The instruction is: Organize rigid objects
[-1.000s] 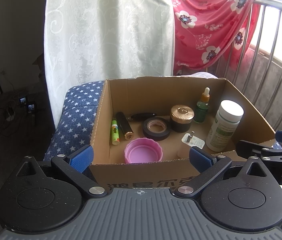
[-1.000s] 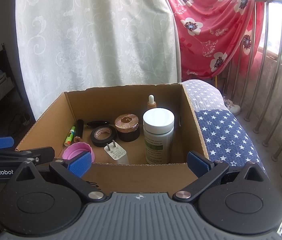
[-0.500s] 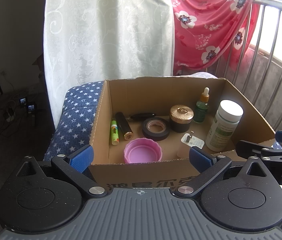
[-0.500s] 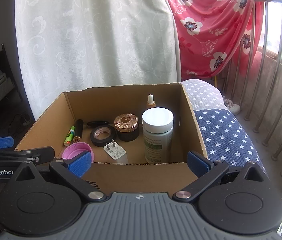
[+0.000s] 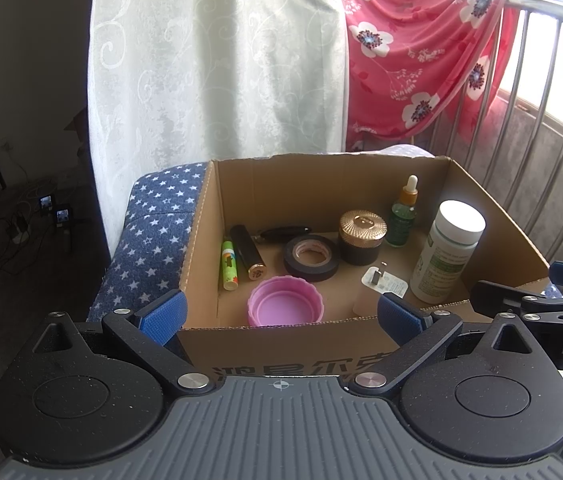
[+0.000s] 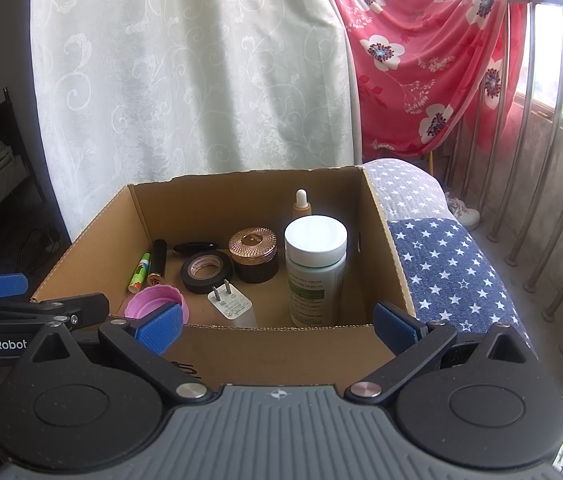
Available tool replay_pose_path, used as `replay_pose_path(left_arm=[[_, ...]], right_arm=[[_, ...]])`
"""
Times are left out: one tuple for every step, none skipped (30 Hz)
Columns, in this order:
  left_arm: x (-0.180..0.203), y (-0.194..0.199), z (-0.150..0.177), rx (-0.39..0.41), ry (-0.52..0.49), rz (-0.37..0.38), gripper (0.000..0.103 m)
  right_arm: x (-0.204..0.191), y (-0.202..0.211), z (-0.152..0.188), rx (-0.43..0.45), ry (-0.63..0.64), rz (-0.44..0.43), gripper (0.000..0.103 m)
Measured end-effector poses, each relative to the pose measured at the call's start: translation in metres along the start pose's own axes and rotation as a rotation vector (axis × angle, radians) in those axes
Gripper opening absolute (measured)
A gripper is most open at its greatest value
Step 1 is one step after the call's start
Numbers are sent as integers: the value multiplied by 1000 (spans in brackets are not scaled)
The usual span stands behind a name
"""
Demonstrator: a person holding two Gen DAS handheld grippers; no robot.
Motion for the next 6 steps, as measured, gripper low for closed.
replay_pose_path(left_arm=[[0, 0, 0, 0, 0, 0, 102], [0, 1, -1, 0, 0, 0, 102], [0, 1, -1, -1, 0, 0, 102], [0, 1, -1, -1, 0, 0, 102], [0, 1, -1, -2, 0, 0, 102], [1, 1, -1, -2, 0, 0, 102]], right_arm=[[0, 0, 0, -1, -1, 0, 103], [0, 1, 0, -1, -2, -1, 103], [0, 1, 0, -1, -1, 0, 103], [0, 1, 0, -1, 0, 0, 103], [0, 2, -1, -1, 1, 0, 103], [0, 2, -1, -1, 2, 0, 103]])
Point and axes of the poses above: each gripper's, at about its wrist camera, not at the fingertips, and y roughly against the way its jaws point, x to its right, z to its underside, the point moved 10 cm from there along -y, roughly the way its jaws point, and after that the axes turned 12 degrees about y, right-handed, at the moved point
